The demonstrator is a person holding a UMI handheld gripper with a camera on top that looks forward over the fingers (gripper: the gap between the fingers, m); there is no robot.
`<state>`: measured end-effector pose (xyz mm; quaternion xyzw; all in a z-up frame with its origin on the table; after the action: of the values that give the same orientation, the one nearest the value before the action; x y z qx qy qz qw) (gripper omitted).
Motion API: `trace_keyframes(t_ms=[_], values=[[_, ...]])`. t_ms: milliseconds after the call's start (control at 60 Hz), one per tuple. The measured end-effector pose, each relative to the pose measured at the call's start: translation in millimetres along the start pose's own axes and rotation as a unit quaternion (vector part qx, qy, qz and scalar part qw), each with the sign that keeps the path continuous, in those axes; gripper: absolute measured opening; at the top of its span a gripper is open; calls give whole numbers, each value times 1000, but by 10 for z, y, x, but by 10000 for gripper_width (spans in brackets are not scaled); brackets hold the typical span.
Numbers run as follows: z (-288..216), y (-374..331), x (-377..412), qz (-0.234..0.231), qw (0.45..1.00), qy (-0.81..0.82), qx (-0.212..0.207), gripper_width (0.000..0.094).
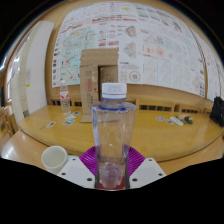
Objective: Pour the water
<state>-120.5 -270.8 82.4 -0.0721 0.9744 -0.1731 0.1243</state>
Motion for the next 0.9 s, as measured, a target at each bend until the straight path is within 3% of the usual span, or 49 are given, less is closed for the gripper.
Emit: trace_keyframes(t_ms=[83, 117, 183, 283, 417, 533, 567, 617, 900], values=[[280, 88, 64, -7, 1000, 14, 20, 335], [222, 90, 54, 2, 1000, 14, -8, 340], [287, 43, 80, 1, 1000, -3, -12, 341], [285, 55, 116, 8, 999, -16, -27, 425], [325, 22, 107, 9, 1000, -5, 5, 518], [323, -177, 132, 12, 999, 5, 37, 863], [305, -285, 136, 17, 999, 7, 42, 822], [252, -486, 160, 24, 999, 8, 46, 859], [-17, -2106, 542, 63, 996, 4, 66, 853]])
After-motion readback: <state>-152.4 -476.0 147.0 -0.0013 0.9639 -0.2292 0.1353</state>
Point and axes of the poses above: the point between the fingertips, and its own axes, seen from behind it with the camera up: x to the left, z down, y forward, the way the camera looks, the point moved 6 cm from there along -y, backward, against the way the camera looks, and after that the axes turned 13 degrees about -y, right-handed, at the moved point
